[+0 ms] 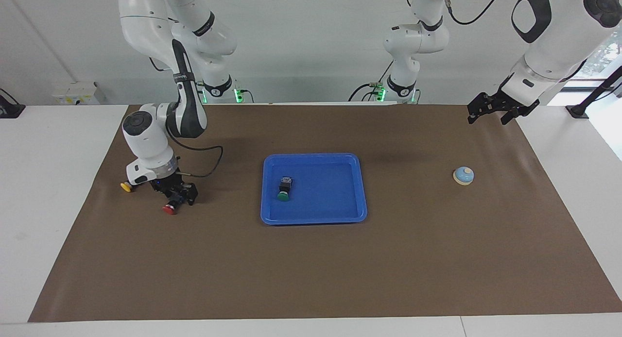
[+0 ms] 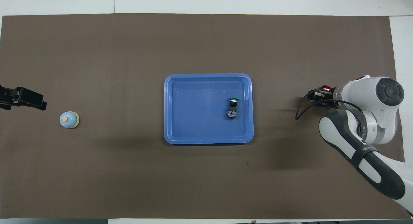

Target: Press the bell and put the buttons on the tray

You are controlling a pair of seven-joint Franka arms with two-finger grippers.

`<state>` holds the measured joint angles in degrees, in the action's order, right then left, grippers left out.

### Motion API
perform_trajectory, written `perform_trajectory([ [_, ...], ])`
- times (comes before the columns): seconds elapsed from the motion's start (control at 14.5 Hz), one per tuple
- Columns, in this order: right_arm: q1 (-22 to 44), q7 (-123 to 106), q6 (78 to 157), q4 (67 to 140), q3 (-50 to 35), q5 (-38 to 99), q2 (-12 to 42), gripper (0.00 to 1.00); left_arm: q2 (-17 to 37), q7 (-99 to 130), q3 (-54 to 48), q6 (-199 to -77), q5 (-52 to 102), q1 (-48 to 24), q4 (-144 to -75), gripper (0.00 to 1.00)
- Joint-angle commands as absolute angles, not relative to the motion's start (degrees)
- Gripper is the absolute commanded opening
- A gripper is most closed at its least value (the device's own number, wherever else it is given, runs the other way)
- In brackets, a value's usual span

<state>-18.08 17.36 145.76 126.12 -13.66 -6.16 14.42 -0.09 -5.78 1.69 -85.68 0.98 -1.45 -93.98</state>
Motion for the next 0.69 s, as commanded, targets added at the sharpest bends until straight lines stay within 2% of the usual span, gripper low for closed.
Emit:
perform_trajectory([
  [0.0,-19.42,17.23,142.14,125.86,-14.33,-7.38,14.15,0.0,-0.79,-5.36,2.11,-84.81,1.93,-1.76,-94.13,1.0],
  [0.28,-18.28,16.87,134.24,122.27,-14.59,-7.38,12.66,0.0,-0.88,-5.36,2.11,-84.81,1.93,-1.67,-94.13,1.0],
  [0.62,-8.11,18.8,114.64,105.32,-14.85,-6.51,14.23,0.0,-0.79,-5.36,2.11,-84.81,1.93,-1.76,-94.13,1.0],
])
